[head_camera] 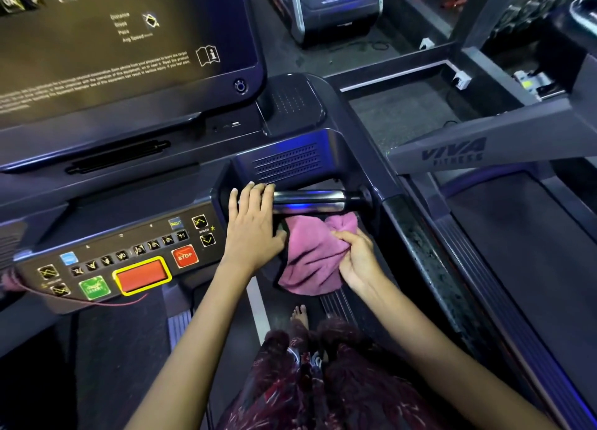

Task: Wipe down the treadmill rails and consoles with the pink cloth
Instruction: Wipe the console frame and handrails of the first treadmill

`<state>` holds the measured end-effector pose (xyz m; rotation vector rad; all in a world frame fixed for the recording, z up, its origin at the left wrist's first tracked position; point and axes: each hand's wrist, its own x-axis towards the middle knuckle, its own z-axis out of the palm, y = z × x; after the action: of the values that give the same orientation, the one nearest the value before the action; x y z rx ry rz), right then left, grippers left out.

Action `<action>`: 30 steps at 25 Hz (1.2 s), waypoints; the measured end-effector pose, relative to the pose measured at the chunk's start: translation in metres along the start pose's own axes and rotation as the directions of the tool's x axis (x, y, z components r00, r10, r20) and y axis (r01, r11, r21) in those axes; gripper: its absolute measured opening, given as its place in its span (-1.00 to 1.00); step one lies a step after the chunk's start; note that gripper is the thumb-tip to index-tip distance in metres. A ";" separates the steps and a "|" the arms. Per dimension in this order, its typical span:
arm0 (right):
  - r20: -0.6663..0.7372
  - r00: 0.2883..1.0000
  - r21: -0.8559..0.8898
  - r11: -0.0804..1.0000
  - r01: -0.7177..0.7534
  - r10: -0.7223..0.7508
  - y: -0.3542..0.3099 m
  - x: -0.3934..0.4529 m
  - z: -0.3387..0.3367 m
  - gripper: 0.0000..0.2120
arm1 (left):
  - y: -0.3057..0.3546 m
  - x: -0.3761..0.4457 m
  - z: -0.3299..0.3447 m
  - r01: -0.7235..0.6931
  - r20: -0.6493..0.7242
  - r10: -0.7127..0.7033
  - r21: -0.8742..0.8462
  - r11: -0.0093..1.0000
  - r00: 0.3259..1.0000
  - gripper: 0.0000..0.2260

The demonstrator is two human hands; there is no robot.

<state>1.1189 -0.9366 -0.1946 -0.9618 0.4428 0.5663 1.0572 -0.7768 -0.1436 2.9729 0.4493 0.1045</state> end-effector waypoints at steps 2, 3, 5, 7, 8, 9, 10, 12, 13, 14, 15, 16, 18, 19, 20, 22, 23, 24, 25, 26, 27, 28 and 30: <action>0.045 0.998 0.072 0.997 -0.036 0.033 0.003 0.001 0.012 -0.76 | -0.001 0.000 0.001 -0.007 0.000 0.007 -0.019 1.000 1.000 -0.30; 0.072 0.996 0.058 0.997 -0.051 0.047 0.006 0.001 0.020 -0.75 | -0.002 0.001 0.000 -0.013 -0.008 0.012 -0.029 0.999 1.000 -0.29; 0.139 0.986 -0.019 0.995 -0.094 0.096 0.012 -0.004 0.039 -0.73 | -0.004 0.001 -0.002 -0.032 -0.003 0.032 -0.039 0.999 0.999 -0.27; 0.174 0.976 -0.107 0.988 -0.110 0.128 0.015 -0.007 0.045 -0.72 | -0.005 0.001 -0.004 -0.042 0.020 0.043 -0.057 0.997 0.999 -0.26; 0.166 0.979 -0.122 0.987 -0.101 0.121 0.012 -0.008 0.042 -0.71 | -0.004 0.001 -0.005 -0.039 0.024 0.040 -0.072 0.997 0.999 -0.26; 0.140 0.985 -0.124 0.989 -0.080 0.097 0.007 -0.007 0.035 -0.70 | -0.003 0.001 -0.005 -0.034 0.027 0.036 -0.081 0.996 0.999 -0.26; 0.103 0.993 -0.110 0.992 -0.054 0.065 0.002 -0.005 0.026 -0.70 | -0.002 0.002 -0.006 -0.029 0.030 0.031 -0.085 0.996 0.999 -0.27; 0.043 0.999 -0.059 0.998 -0.016 0.018 -0.006 -0.003 0.012 -0.70 | -0.003 0.002 -0.007 -0.015 0.036 0.018 -0.091 0.996 0.999 -0.29; 0.029 1.000 -0.041 0.999 -0.004 0.005 -0.007 -0.003 0.011 -0.70 | -0.004 0.002 -0.007 -0.013 0.040 0.017 -0.097 0.995 0.999 -0.31; 0.020 1.000 -0.028 1.000 0.008 -0.008 -0.006 -0.001 0.012 -0.70 | -0.005 0.002 -0.006 -0.016 0.046 0.020 -0.102 0.995 0.999 -0.32; 0.013 1.000 -0.020 1.000 0.017 -0.016 -0.005 0.000 0.016 -0.71 | -0.006 0.002 -0.006 -0.020 0.052 0.025 -0.105 0.994 0.998 -0.32; 0.006 1.000 -0.013 1.000 0.020 -0.020 -0.003 0.000 0.019 -0.71 | -0.006 0.002 -0.005 -0.021 0.048 0.026 -0.108 0.994 0.998 -0.28; -0.001 1.000 -0.033 0.999 0.018 -0.018 -0.005 -0.005 0.019 -0.71 | -0.005 0.001 -0.003 -0.008 0.011 0.009 -0.113 0.994 1.000 -0.23; 0.001 1.000 -0.072 0.997 0.015 -0.015 -0.007 -0.011 0.014 -0.72 | -0.004 0.001 -0.002 0.003 -0.017 -0.005 -0.117 0.993 1.000 -0.23; 0.022 1.000 -0.129 0.991 0.025 -0.022 -0.011 -0.020 0.009 -0.73 | -0.002 0.001 -0.001 0.013 -0.040 -0.018 -0.118 0.993 0.999 -0.25; 0.118 0.990 -0.281 0.953 0.110 -0.080 -0.024 -0.043 -0.003 -0.70 | 0.000 0.000 0.001 0.023 -0.065 -0.030 -0.106 0.994 0.997 -0.28; 0.174 0.976 -0.362 0.913 0.187 -0.131 -0.036 -0.055 -0.006 -0.63 | 0.000 0.000 0.002 0.026 -0.074 -0.034 -0.099 0.995 0.997 -0.30; 0.216 0.956 -0.433 0.858 0.276 -0.198 -0.054 -0.065 -0.006 -0.56 | 0.000 0.001 0.003 0.032 -0.082 -0.040 -0.093 0.995 0.996 -0.32; 0.250 0.928 -0.496 0.787 0.367 -0.276 -0.078 -0.075 -0.004 -0.52 | 0.000 0.002 0.003 0.041 -0.088 -0.048 -0.081 0.996 0.995 -0.34; 0.294 0.890 -0.540 0.707 0.456 -0.349 -0.104 -0.086 -0.001 -0.50 | 0.002 0.003 0.004 0.052 -0.096 -0.058 -0.060 0.997 0.994 -0.35; 0.347 0.845 -0.574 0.621 0.534 -0.407 -0.133 -0.097 0.002 -0.50 | 0.004 0.005 0.005 0.068 -0.106 -0.072 -0.037 0.997 0.992 -0.37; 0.405 0.794 -0.610 0.513 0.604 -0.453 -0.161 -0.106 0.005 -0.51 | 0.007 0.008 0.005 0.093 -0.113 -0.095 -0.021 0.995 0.989 -0.38; 0.504 0.691 -0.709 0.209 0.674 -0.518 -0.208 -0.114 0.009 -0.52 | 0.015 0.014 0.001 0.153 -0.070 -0.153 -0.004 0.988 0.986 -0.35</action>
<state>1.1622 -1.0507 0.0090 -1.9549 -0.5018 0.0650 1.0753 -0.7872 -0.1417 2.9305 0.6843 0.1937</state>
